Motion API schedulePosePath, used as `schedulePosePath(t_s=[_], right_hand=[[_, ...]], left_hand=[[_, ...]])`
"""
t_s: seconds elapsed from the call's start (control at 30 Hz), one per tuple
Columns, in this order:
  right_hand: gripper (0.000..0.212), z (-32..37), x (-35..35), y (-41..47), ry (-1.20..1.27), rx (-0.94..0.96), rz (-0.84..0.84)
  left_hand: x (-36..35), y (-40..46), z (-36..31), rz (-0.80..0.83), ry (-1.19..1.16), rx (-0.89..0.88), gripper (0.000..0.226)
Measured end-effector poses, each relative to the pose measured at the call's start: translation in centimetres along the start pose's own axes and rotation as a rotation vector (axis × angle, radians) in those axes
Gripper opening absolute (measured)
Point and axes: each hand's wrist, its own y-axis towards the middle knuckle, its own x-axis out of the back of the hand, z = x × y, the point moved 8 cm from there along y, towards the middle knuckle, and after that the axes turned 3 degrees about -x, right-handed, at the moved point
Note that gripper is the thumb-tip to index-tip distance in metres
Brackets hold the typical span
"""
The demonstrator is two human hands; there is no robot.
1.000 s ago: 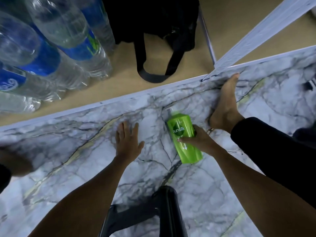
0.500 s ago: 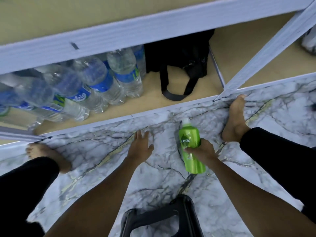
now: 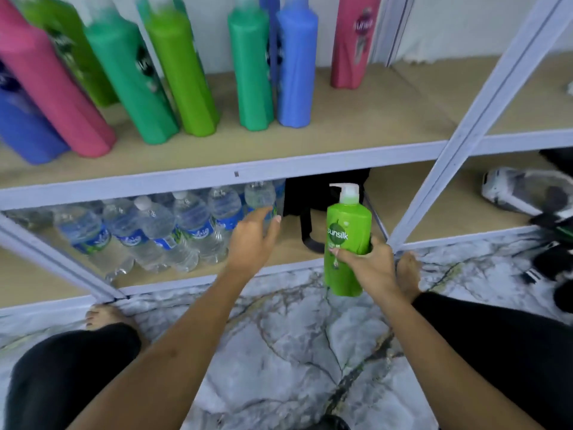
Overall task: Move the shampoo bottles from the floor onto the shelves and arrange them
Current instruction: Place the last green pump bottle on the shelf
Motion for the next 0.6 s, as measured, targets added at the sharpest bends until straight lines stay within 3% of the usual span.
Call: schedulePosePath(t_s=[0.13, 0.2, 0.5, 0.6], right_hand=[[0.041, 8.2, 2.6, -0.8, 0.076, 0.170, -0.020], [0.041, 11.9, 4.0, -0.8, 0.095, 0.252, -0.041], [0.051, 21.9, 7.6, 5.5, 0.128, 0.397, -0.262], [0.058, 22.5, 6.8, 8.1, 0.097, 0.412, -0.299]], left_hand=[[5.1, 3.8, -4.7, -0.213, 0.018, -0.181, 0.031], [6.3, 5.9, -5.8, -0.239, 0.052, -0.195, 0.032], [5.5, 11.8, -4.0, -0.056, 0.353, 0.064, 0.045], [5.5, 12.7, -3.6, -0.055, 0.357, 0.185, 0.063]])
